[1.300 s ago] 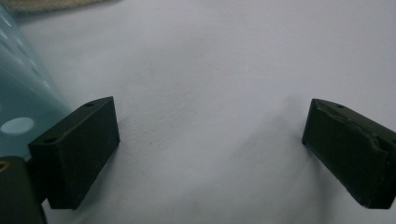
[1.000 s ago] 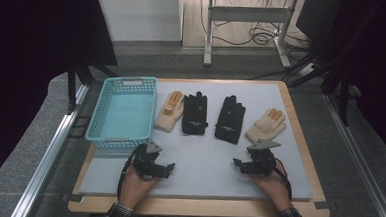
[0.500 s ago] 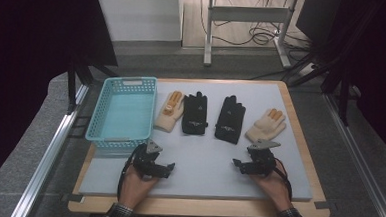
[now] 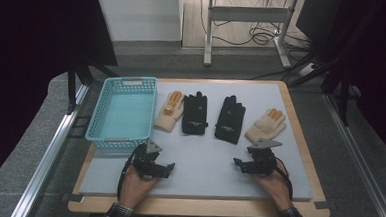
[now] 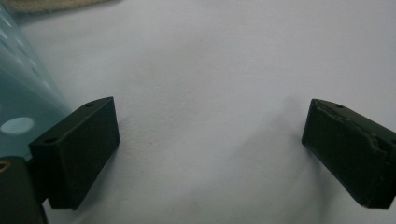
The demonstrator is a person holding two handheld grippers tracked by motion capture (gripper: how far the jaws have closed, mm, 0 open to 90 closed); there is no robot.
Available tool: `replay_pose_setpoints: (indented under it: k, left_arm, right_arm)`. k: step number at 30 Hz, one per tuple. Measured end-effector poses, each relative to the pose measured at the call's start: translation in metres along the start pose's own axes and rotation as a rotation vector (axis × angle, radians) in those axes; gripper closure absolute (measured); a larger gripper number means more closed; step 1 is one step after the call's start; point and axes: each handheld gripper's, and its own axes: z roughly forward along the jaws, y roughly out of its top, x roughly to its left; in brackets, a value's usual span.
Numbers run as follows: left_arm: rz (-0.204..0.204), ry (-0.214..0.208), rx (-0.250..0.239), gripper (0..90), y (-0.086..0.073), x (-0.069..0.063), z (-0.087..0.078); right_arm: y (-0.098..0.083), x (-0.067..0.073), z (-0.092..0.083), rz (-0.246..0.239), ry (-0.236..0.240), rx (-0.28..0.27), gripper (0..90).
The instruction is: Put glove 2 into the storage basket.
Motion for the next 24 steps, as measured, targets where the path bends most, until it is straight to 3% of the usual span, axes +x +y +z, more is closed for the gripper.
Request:
replay_pose_setpoints:
  k: [10,16,24]
  left_arm:
    - [0.0,0.0,0.0,4.3,0.0,0.0,0.0]
    - [0.0,0.0,0.0,4.3,0.0,0.0,0.0]
    - [0.0,0.0,0.001,4.3,0.0,0.0,0.0]
  right_arm:
    - [0.003,-0.002,0.0,0.015,-0.001,-0.004,25.9]
    - [0.013,-0.007,-0.002,0.042,0.006,-0.026,26.0]
    - [0.039,-0.02,-0.001,0.031,-0.037,-0.039,29.7]
